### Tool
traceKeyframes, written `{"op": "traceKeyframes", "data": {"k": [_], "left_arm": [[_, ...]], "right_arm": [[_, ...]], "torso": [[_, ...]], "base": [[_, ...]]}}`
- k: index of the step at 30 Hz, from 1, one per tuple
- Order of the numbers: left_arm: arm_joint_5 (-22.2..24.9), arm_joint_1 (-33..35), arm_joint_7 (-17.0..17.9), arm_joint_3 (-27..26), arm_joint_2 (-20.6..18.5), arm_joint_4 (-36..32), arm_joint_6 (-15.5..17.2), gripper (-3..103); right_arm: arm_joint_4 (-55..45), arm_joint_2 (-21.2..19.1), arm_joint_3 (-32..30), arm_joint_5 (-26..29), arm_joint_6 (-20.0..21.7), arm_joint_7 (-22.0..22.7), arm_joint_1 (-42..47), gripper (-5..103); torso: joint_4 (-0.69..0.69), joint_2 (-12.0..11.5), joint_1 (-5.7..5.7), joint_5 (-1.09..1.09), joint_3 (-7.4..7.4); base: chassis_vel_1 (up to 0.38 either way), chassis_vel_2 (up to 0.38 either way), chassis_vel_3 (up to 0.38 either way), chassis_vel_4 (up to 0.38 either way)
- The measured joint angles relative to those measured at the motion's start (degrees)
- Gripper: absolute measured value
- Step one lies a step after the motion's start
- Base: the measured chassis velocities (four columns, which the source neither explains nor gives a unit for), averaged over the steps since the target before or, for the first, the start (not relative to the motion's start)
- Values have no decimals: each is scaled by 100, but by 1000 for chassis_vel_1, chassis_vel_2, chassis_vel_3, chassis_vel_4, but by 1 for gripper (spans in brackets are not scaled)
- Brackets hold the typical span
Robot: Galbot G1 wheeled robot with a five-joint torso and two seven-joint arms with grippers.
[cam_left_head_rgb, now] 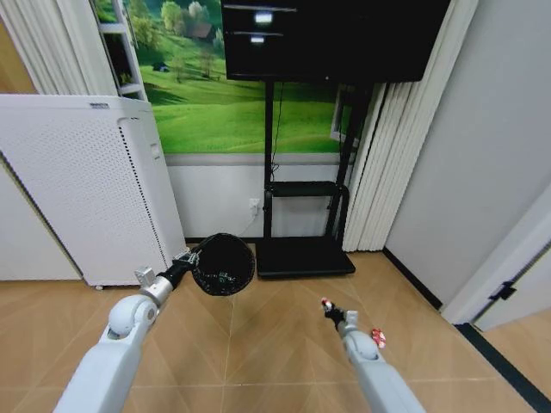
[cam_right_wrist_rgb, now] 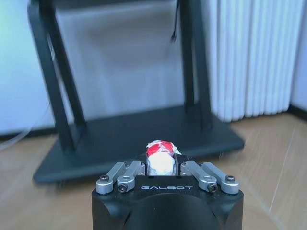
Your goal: Pick up the trash bin and place the garbage on the floor into it.
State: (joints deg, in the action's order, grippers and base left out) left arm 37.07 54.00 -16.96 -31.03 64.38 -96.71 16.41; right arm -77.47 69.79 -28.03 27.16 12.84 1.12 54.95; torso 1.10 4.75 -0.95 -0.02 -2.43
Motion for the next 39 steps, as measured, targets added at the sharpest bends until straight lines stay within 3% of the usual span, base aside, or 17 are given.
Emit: {"op": "traceKeyframes", "data": {"k": [4, 5, 6, 7, 13, 20, 28, 30, 32, 33, 39], "left_arm": [[108, -166, -31, 116, 72, 270, -12, 7], [137, -444, -55, 279, 195, 659, -37, 7], [137, -636, -84, 407, 287, 892, -66, 7], [136, -837, -113, 542, 374, 1101, -75, 7], [-131, -1597, -197, 1319, 964, 1921, -183, 7], [-341, -1928, -169, 1958, 1589, 2310, -228, 7], [-461, -1912, -58, 2352, 1876, 2236, -232, 7], [-481, -1879, -31, 2393, 1885, 2167, -232, 7], [-489, -1872, -30, 2399, 1875, 2134, -228, 7], [-490, -1866, -26, 2401, 1857, 2096, -222, 7], [-497, -1826, -16, 2380, 1791, 1974, -202, 7]], "right_arm": [[-381, -152, -194, 215, 148, 25, -10, 28], [-903, -374, -380, 489, 316, 33, -4, 28], [-1295, -527, -453, 673, 413, 34, 31, 28], [-1692, -644, -475, 844, 491, 33, 95, 28], [-3166, -787, -237, 1443, 893, 76, 311, 28], [-3606, -810, 238, 1462, 1041, 52, 376, 28], [-3501, -985, 625, 1264, 1069, -33, 357, 28], [-3472, -931, 656, 1209, 1070, -9, 383, 39], [-3473, -897, 654, 1202, 1065, -3, 404, 39], [-3479, -856, 629, 1201, 1062, -1, 428, 51], [-3540, -841, 564, 1225, 1065, 47, 443, 67]], "torso": [[-2, 0, 0, 5, 0], [-3, 0, 0, 6, 0], [-3, 0, 0, -8, 0], [-2, 0, 0, 3, -1], [-4, 0, 0, 5, 0], [1, 0, 0, 4, 0], [-2, 0, 0, 3, 0], [-3, 0, 0, 3, 0], [-2, 0, 0, 3, 0], [-3, 0, 0, 4, 0], [-2, 0, 0, 2, 0]], "base": [[0, 0, 0, 0], [0, 0, 0, 0], [0, 0, 0, 0], [0, 0, 0, 0], [0, 0, 0, 0], [0, 0, 0, 0], [0, 0, 0, 0], [0, 0, 0, 0], [0, 0, 0, 0], [0, 0, 0, 0], [0, 0, 0, 0]]}}
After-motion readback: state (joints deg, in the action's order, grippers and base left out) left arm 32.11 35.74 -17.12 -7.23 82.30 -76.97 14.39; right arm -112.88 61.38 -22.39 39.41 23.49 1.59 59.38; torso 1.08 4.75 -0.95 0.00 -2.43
